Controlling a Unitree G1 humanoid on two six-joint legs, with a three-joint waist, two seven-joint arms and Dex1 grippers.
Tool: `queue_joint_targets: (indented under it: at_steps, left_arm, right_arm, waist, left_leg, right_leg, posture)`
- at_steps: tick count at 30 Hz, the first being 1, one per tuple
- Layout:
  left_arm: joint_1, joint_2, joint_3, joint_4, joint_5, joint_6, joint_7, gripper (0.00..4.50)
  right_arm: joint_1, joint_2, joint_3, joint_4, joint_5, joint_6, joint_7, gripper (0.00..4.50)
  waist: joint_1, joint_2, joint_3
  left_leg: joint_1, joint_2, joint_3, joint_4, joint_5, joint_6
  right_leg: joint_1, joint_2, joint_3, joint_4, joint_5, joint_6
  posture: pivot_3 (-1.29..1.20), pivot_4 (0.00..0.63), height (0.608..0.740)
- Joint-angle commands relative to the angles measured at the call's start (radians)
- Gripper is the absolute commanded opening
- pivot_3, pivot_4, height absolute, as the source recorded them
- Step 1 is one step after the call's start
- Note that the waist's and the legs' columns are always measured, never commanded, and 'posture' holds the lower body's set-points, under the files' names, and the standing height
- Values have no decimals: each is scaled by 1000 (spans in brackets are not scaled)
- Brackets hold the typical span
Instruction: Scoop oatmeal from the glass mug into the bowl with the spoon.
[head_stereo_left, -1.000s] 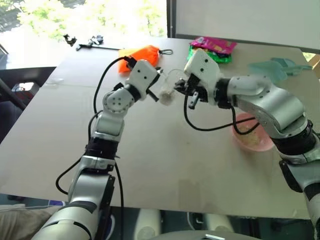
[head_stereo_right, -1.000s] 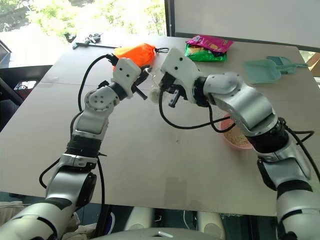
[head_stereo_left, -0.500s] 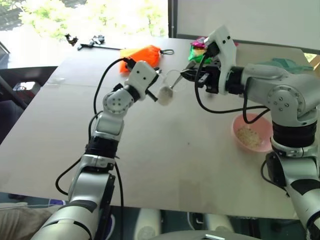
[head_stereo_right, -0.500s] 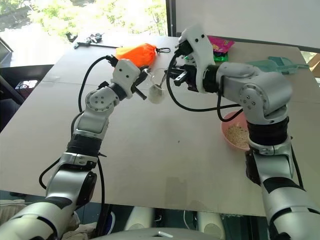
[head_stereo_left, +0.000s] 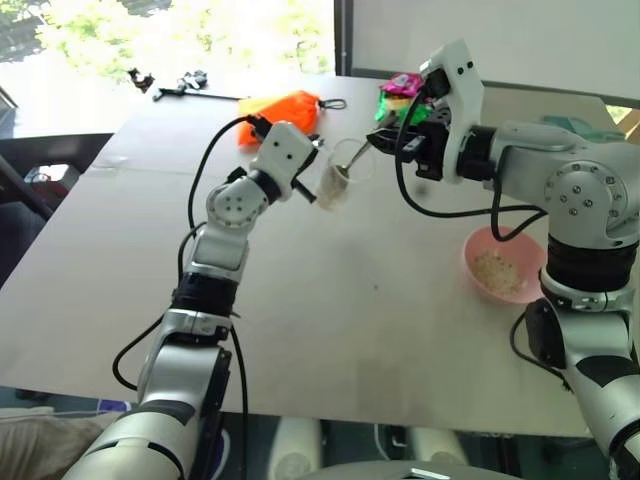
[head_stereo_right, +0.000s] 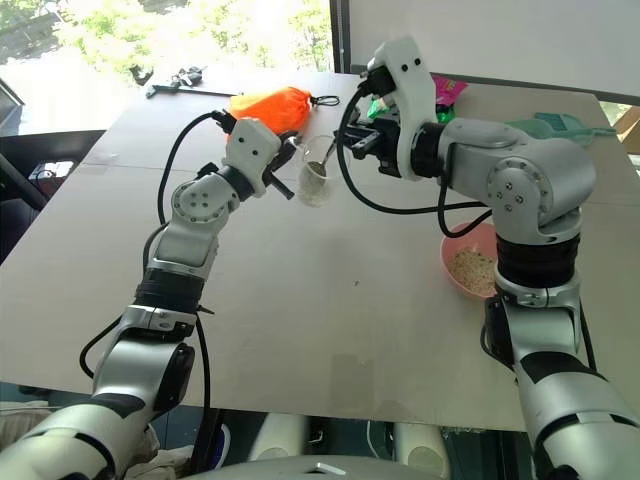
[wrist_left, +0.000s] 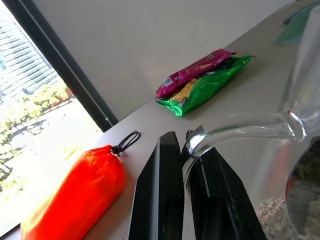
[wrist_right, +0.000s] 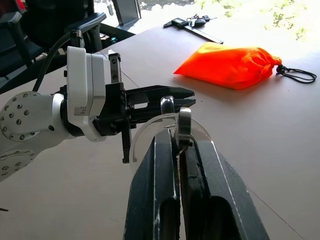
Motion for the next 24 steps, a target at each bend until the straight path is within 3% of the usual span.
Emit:
queue_joint_targets:
  at_steps: [1, 10, 24]
  left_arm:
    - [-15, -3, 15, -42, -14, -7, 9, 85]
    - [-8, -5, 16, -50, -12, -1, 12, 85]
    - [0, 1, 17, -62, -10, 16, 12, 85]
  right_arm:
    - [-31, 23, -58, -16, 45, 23, -8, 0]
    - [-57, 75, -159, 22, 90, 107, -53, 0]
    - [-46, 18, -92, 18, 26, 34, -51, 0]
  waist:
    - [0, 0, 0]
    - [-1, 0, 0]
    - [-1, 0, 0]
  left_leg:
    - [0, 0, 0, 0, 0, 0]
    - [0, 0, 0, 0, 0, 0]
    - [0, 0, 0, 0, 0, 0]
  right_leg:
    - [0, 0, 0, 0, 0, 0]
    - [0, 0, 0, 0, 0, 0]
    - [0, 0, 0, 0, 0, 0]
  posture:
    - [0, 150, 740]
    - [0, 150, 740]
    - [0, 150, 740]
